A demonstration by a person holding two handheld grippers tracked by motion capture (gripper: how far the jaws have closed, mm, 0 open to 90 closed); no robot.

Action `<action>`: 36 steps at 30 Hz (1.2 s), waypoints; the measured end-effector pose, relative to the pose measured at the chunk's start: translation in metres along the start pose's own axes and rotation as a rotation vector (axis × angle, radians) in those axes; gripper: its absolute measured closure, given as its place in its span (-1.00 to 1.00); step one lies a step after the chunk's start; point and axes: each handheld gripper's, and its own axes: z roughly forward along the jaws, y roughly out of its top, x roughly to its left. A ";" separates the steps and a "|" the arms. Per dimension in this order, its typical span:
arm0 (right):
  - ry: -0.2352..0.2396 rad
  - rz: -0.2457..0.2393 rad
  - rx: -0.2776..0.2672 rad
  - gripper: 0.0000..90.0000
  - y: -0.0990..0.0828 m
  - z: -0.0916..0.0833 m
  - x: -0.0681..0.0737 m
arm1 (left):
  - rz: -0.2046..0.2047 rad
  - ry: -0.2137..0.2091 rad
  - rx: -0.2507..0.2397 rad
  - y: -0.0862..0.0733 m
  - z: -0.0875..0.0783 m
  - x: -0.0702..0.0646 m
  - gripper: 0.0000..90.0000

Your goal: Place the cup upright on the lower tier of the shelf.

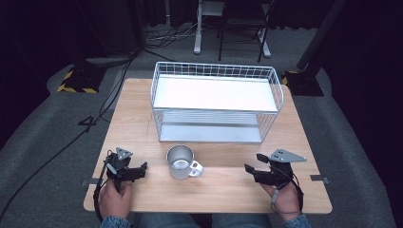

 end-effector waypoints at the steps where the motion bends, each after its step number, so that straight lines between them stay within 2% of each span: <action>1: 0.006 -0.003 -0.001 -0.28 0.001 0.002 0.002 | 0.000 0.000 0.000 0.000 0.000 0.000 -0.77; 6: 0.049 -0.019 0.001 -0.28 0.007 0.010 0.016 | -0.004 -0.002 0.000 0.001 0.001 0.000 -0.78; 13: 0.112 -0.078 0.016 -0.28 0.020 0.029 0.042 | -0.001 0.000 0.003 0.002 0.002 0.001 -0.79; 21: 0.150 -0.109 0.028 -0.28 0.026 0.041 0.057 | -0.002 0.000 0.001 0.002 0.002 0.001 -0.79; 27: 0.179 -0.151 0.041 -0.23 0.031 0.050 0.068 | -0.003 0.000 0.001 0.002 0.002 0.001 -0.79; 33: 0.257 -0.162 0.044 -0.11 0.036 0.063 0.082 | -0.003 -0.001 0.001 0.002 0.002 0.001 -0.79; 36: 0.273 -0.174 0.046 -0.10 0.038 0.068 0.088 | -0.003 0.000 0.001 0.002 0.002 0.001 -0.79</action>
